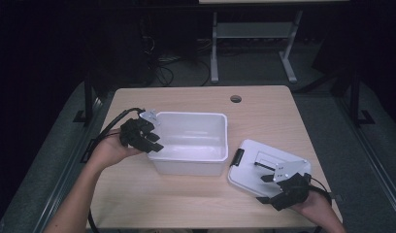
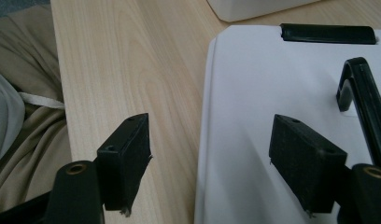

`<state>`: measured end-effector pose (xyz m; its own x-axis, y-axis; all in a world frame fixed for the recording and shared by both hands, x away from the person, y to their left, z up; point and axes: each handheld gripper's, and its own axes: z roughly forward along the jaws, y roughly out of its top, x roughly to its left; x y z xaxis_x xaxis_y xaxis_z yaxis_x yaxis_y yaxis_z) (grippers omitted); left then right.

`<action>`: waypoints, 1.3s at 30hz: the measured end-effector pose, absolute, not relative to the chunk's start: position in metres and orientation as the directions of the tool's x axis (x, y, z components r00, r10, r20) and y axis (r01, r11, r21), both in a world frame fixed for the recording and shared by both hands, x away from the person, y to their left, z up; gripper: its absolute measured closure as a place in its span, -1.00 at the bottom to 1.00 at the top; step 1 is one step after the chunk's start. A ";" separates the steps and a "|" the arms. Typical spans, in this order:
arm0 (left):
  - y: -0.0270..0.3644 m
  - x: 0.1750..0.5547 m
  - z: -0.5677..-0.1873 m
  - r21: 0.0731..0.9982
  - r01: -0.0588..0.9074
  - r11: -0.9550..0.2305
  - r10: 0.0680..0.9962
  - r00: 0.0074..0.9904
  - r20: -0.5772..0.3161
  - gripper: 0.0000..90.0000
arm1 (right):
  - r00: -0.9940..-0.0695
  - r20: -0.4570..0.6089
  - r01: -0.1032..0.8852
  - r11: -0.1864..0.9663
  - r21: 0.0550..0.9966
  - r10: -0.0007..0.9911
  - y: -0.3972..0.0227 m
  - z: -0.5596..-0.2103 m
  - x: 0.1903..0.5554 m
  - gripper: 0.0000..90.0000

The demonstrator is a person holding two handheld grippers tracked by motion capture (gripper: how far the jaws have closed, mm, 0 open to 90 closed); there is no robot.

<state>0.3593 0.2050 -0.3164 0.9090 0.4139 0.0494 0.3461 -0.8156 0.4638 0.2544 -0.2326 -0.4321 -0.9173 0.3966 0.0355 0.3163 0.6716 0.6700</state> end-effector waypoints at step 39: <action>0.293 0.278 -0.316 0.545 0.360 -0.757 0.492 0.863 0.113 0.16 | -0.925 0.001 0.288 0.697 0.657 0.381 -0.221 -0.417 0.256 -0.26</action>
